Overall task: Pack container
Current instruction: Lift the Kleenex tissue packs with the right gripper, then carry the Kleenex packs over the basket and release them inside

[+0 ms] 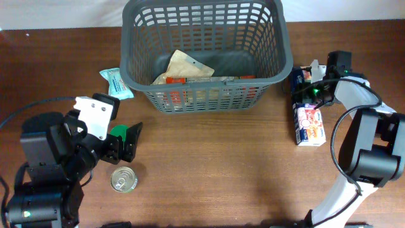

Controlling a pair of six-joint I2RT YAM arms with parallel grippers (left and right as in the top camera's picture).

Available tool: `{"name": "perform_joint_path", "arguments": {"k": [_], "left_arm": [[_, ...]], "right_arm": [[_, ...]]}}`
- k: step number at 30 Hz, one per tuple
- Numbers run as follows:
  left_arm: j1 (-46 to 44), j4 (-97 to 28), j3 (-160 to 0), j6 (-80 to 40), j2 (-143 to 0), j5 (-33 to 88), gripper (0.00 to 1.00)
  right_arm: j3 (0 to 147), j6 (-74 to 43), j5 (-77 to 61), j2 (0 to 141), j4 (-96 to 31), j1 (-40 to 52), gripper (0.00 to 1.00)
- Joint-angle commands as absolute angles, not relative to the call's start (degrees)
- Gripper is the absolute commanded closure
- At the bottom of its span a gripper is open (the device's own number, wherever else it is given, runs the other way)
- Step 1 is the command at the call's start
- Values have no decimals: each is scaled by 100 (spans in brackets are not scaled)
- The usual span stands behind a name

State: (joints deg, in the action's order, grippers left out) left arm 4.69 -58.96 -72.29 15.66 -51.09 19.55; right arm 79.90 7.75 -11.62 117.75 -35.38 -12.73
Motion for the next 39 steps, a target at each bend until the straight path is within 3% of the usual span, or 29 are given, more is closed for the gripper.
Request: {"name": "perform_joint_path", "arguments": {"k": [1, 4, 10, 18, 28, 39], "left_arm": [[504, -5900, -7218, 1634, -5087, 2036, 1], [504, -5900, -7218, 1632, -5087, 2036, 1], [504, -5900, -7218, 1634, -5087, 2036, 1], [504, -5900, -7218, 1634, -5087, 2036, 1], [504, -5900, -7218, 1632, -5087, 2036, 1], [504, -5900, -7218, 1634, -5087, 2036, 1]], "right_arm": [[7944, 478, -1203, 11843, -3605, -1240, 40], [7992, 392, -1251, 11843, -3697, -1240, 49], [8493, 93, -1332, 11832, -4222, -1240, 51], [10167, -34, -1323, 11832, -5612, -1245, 62], [12892, -961, -1282, 11832, -7175, -1433, 64], [15760, -1146, -1286, 11817, -7780, -1258, 66]]}}
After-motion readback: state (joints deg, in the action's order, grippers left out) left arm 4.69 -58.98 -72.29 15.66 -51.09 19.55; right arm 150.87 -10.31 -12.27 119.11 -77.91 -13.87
